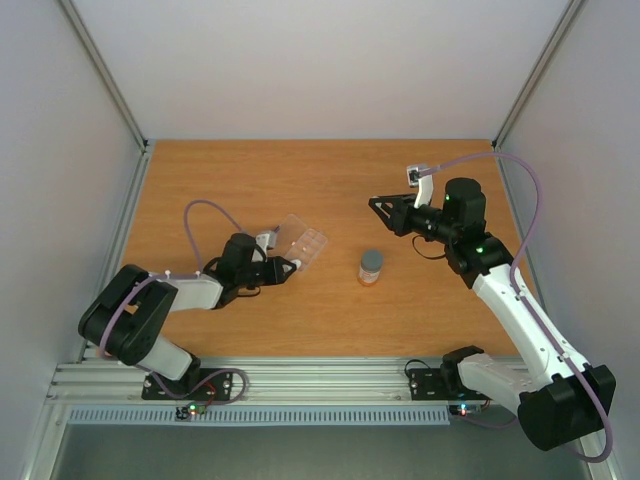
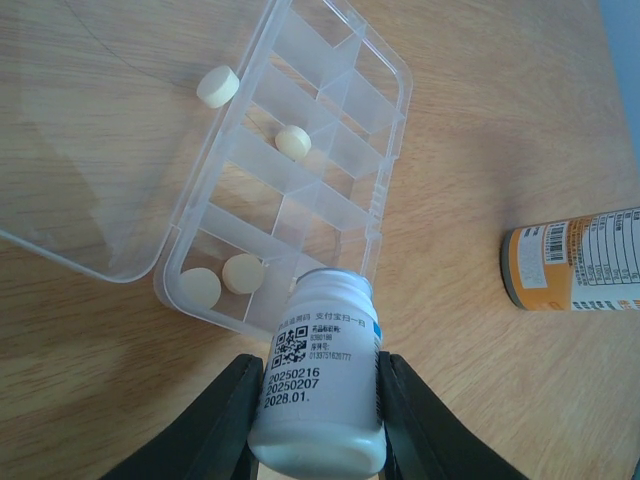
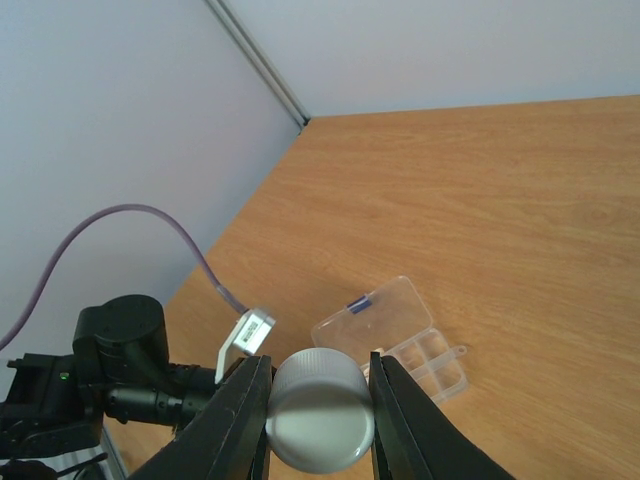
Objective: Sort the pills into containers
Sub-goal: Pour the pill into the pill container.
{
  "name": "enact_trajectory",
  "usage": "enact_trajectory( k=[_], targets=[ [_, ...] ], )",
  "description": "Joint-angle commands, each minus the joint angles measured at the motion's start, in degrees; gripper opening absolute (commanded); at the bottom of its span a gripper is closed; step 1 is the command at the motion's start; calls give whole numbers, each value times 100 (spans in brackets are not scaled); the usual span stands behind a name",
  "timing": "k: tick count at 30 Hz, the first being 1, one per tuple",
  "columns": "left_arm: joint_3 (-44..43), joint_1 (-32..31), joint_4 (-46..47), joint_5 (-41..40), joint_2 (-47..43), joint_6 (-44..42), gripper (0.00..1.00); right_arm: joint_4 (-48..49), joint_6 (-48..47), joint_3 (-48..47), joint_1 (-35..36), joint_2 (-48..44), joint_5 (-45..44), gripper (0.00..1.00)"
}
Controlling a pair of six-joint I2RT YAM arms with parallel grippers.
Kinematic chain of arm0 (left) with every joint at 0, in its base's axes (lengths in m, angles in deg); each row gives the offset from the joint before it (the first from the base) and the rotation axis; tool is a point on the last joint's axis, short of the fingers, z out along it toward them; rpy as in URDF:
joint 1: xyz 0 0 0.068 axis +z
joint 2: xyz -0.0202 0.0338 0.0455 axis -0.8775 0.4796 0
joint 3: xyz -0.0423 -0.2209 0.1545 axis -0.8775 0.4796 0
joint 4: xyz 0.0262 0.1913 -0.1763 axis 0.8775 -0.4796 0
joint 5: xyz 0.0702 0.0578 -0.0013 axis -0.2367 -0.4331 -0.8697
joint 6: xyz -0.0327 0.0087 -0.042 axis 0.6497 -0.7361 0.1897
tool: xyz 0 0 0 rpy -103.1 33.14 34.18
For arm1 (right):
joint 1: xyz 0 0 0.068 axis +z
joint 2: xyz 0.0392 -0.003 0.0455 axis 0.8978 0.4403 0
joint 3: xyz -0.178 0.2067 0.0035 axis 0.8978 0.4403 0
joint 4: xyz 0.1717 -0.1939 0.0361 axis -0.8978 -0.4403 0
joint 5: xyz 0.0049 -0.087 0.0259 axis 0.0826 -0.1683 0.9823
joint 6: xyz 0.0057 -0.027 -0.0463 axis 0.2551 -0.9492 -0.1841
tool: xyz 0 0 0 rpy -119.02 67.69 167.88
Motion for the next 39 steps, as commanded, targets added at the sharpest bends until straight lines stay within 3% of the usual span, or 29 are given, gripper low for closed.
enact_trajectory(
  k=[1, 39],
  targets=[
    [-205, -46, -91, -120, -125, -173, 0, 33, -93, -212, -12, 18, 89, 20],
    [-581, -127, -823, -268, -153, -380, 0, 25, -133, -248, -12, 172, 155, 20]
  ],
)
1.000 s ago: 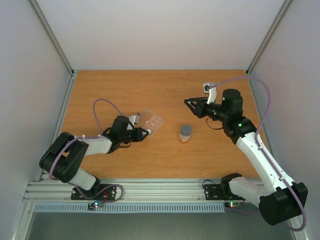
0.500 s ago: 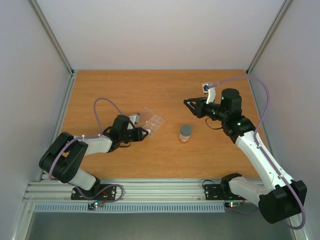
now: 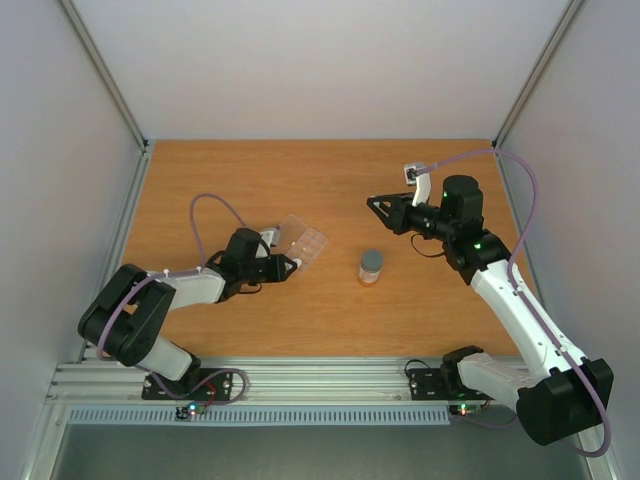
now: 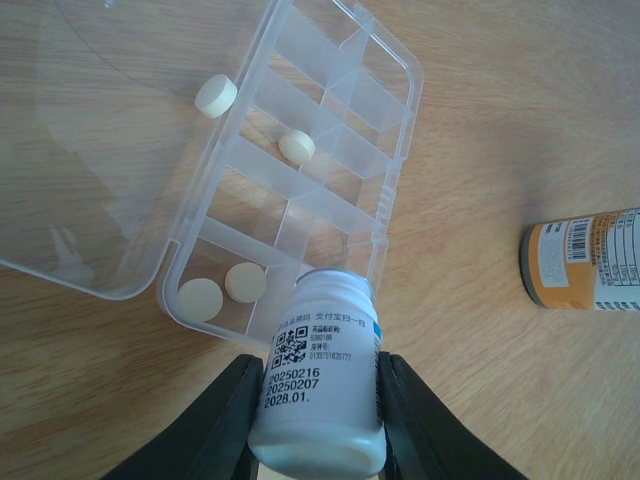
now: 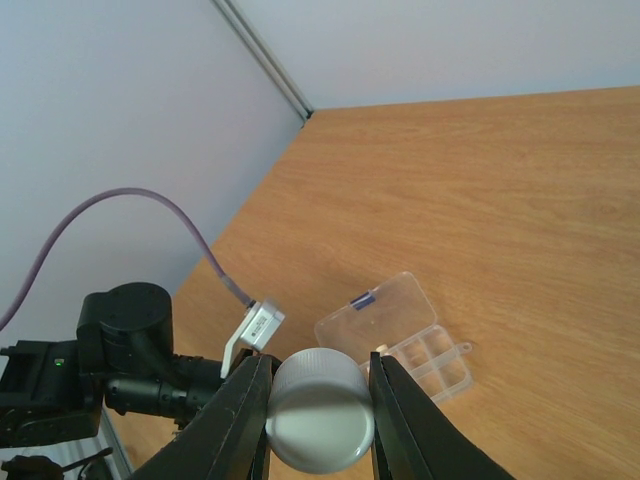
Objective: Sort the pills into containers
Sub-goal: Pour the pill into the pill container.
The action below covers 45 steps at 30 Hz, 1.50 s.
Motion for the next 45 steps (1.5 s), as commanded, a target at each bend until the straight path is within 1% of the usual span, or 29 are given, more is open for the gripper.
enact_trajectory(
  k=[1, 28, 45],
  targets=[
    [-162, -42, -48, -81, -136, -118, 0, 46, -135, -162, -12, -4, 65, 20],
    [-435, -152, -639, -296, -186, -256, 0, 63, -113, -144, -10, 5, 136, 20],
    [-513, -205, -803, -394, -168, -305, 0, 72, -118, -144, -12, 55, 153, 20]
  ],
)
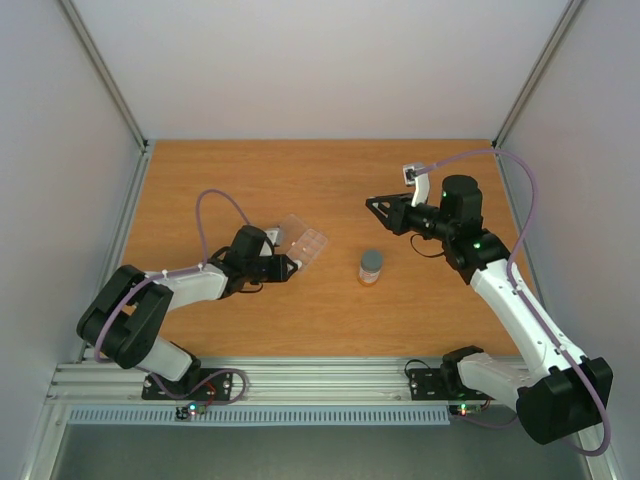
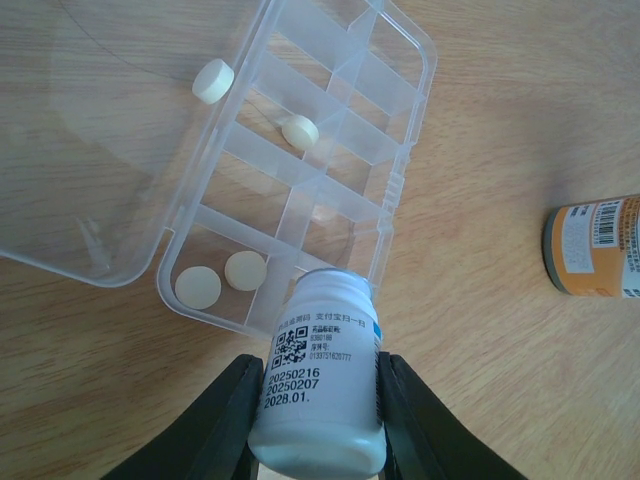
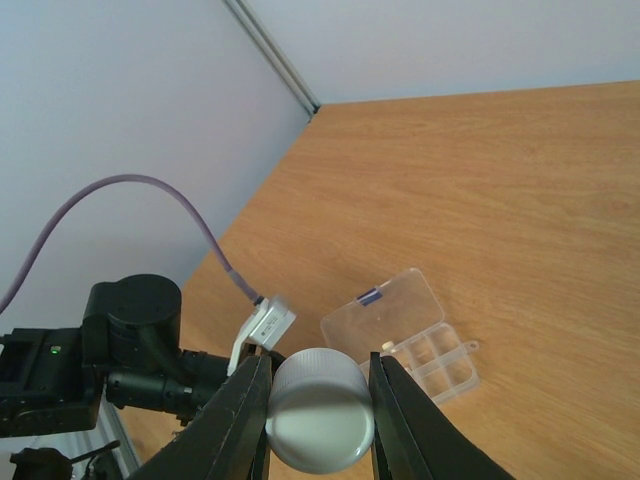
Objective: Sort the pills into containers
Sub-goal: Pour the pill into the pill container.
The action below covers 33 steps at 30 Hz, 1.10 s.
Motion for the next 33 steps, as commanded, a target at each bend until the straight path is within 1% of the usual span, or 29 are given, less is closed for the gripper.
enact_trajectory(
  k=[1, 33],
  targets=[
    [-179, -35, -15, -135, -106, -117, 0, 72, -112, -144, -6, 45, 48, 20],
    [-449, -109, -429, -273, 38, -256, 0, 117, -94, -153, -8, 130, 119, 20]
  ],
)
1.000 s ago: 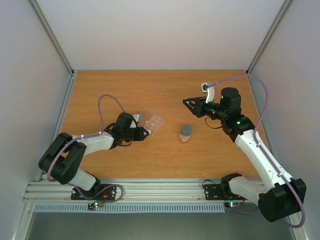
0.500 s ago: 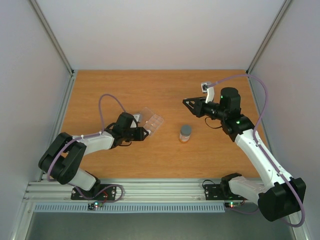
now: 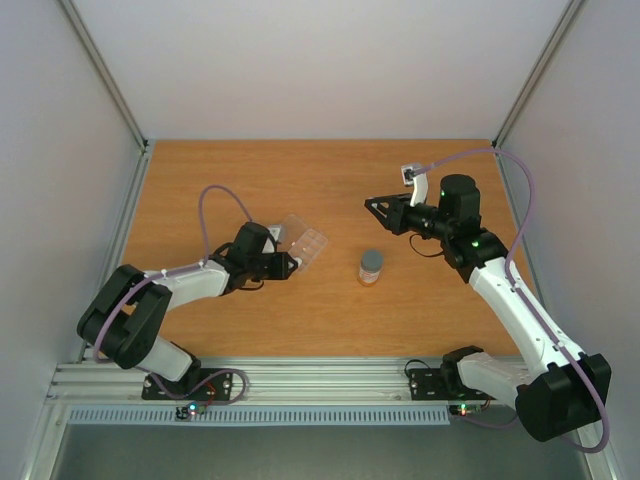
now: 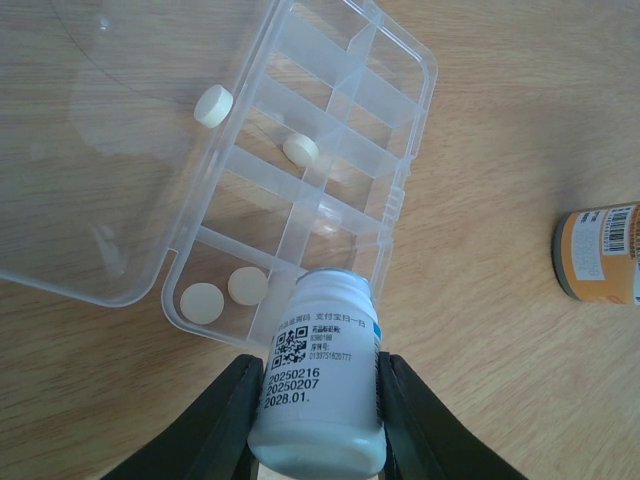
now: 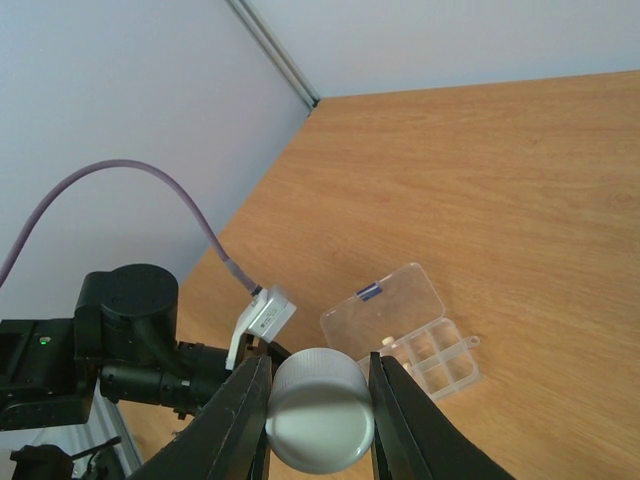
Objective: Sort the pills into containers
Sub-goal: Pour the pill into the pill container.
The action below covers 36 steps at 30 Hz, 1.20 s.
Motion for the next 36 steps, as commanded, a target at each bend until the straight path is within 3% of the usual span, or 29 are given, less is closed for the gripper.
enact_trajectory(
  k=[1, 36],
  targets=[
    [-203, -41, -53, -43, 49, -107, 0, 112, -96, -153, -12, 31, 77, 20],
    [-351, -114, -447, -135, 152, -152, 0, 114, -98, -144, -7, 77, 115, 20]
  ],
)
